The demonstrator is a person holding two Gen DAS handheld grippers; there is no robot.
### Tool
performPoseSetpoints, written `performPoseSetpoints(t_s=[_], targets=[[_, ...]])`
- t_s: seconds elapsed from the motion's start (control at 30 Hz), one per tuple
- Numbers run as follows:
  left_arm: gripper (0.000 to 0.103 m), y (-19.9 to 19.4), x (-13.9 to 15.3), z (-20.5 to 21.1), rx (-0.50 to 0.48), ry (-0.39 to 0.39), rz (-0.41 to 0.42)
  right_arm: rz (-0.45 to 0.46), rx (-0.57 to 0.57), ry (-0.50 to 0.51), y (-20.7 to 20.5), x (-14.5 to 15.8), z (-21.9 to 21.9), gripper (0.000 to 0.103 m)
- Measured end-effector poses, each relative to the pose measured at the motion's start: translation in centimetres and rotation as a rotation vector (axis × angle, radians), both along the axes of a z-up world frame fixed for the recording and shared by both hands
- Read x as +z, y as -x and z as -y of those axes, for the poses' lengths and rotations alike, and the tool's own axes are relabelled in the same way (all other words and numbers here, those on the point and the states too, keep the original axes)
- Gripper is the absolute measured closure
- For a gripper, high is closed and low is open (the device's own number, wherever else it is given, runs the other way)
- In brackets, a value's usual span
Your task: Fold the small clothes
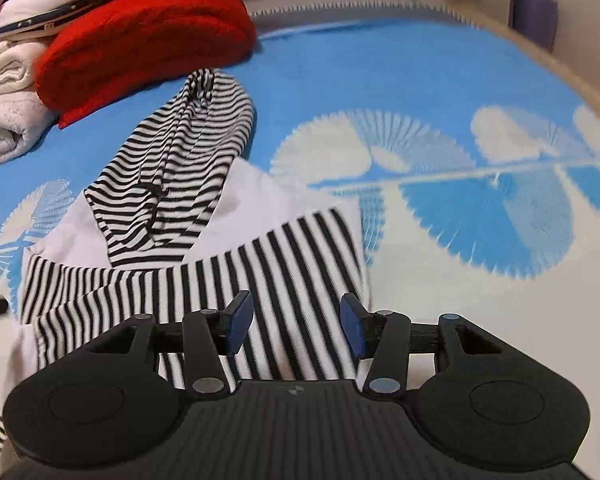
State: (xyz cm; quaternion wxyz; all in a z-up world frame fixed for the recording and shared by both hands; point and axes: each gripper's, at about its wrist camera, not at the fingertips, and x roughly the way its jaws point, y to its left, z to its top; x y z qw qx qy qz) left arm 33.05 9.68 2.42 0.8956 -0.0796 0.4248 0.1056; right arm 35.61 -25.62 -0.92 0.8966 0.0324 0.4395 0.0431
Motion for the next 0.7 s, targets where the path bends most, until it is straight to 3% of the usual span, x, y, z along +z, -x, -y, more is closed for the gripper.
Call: performPoseSetpoints(t_s=[0.2,0.57,0.7], targets=[[0.018,-0.3,1.1,0.9,0.043,-0.052,0.078,0.043,0.016,0.060,0.7,0.8,-0.3,0.052],[0.019,-0.9,0.4,0.7,0.060,-0.064,0.072,0.029,-0.009,0.070,0.9,1.2,1.1,0.052],[0.029,-0.9,0.4,0.9,0.048,-0.101,0.084,0.010,-0.009,0.073,0.9,1.1,1.7,0.052]])
